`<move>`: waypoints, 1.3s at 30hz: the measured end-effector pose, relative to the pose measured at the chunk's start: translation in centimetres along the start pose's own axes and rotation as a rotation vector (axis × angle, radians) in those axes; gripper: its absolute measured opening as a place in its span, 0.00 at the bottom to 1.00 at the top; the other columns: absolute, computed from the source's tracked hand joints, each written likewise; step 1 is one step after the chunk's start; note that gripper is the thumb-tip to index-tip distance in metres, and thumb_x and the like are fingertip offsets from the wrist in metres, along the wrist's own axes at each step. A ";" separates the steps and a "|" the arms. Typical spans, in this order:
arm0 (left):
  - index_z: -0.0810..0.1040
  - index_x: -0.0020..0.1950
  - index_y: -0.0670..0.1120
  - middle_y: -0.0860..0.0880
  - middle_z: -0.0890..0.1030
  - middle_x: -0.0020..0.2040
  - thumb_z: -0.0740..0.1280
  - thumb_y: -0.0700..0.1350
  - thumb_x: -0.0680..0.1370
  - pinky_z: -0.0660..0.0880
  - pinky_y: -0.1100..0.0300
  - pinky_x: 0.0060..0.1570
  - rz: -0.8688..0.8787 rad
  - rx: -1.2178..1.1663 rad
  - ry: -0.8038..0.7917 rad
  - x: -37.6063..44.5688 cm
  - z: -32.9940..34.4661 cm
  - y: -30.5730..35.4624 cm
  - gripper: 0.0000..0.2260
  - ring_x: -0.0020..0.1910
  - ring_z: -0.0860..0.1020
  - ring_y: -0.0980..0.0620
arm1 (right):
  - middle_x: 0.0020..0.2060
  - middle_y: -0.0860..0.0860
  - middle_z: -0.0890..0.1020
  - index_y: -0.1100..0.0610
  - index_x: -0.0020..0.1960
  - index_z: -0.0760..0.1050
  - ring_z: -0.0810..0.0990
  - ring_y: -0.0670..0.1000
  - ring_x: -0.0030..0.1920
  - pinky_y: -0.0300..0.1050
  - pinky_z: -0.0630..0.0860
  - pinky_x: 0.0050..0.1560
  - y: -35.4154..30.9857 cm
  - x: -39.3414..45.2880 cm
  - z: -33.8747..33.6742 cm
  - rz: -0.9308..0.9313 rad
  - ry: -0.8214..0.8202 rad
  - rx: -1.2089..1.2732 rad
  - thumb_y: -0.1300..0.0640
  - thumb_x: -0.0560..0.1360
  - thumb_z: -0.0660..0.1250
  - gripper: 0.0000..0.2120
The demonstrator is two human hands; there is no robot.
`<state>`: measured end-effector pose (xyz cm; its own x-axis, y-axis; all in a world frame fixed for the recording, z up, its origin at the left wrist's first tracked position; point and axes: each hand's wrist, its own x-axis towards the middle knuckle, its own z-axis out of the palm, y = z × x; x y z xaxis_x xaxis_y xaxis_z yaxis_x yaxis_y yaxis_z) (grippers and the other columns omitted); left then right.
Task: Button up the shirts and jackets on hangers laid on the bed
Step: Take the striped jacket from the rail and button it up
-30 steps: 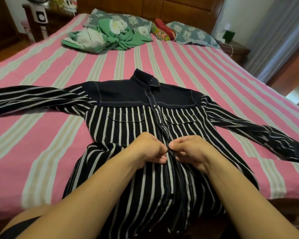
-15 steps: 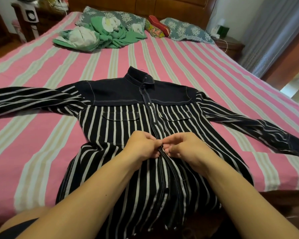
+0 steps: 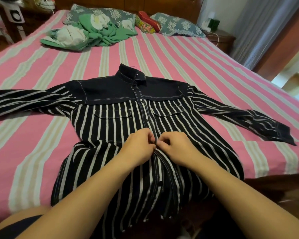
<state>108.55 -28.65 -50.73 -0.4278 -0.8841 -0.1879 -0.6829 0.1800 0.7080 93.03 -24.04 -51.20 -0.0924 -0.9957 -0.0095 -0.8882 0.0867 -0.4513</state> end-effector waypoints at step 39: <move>0.81 0.52 0.29 0.42 0.81 0.38 0.70 0.30 0.76 0.83 0.59 0.41 -0.206 -0.873 -0.373 -8.0 -2.6 2.3 0.07 0.34 0.81 0.50 | 0.36 0.53 0.84 0.55 0.39 0.83 0.82 0.48 0.37 0.42 0.77 0.41 -4.4 -10.9 -5.0 0.416 -0.101 0.892 0.58 0.76 0.74 0.07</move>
<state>111.95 -22.33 -45.81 -0.6122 -0.6417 -0.4621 -0.1503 -0.4793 0.8647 95.70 -13.43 -44.64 -0.2445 -0.8931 -0.3776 -0.1256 0.4153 -0.9010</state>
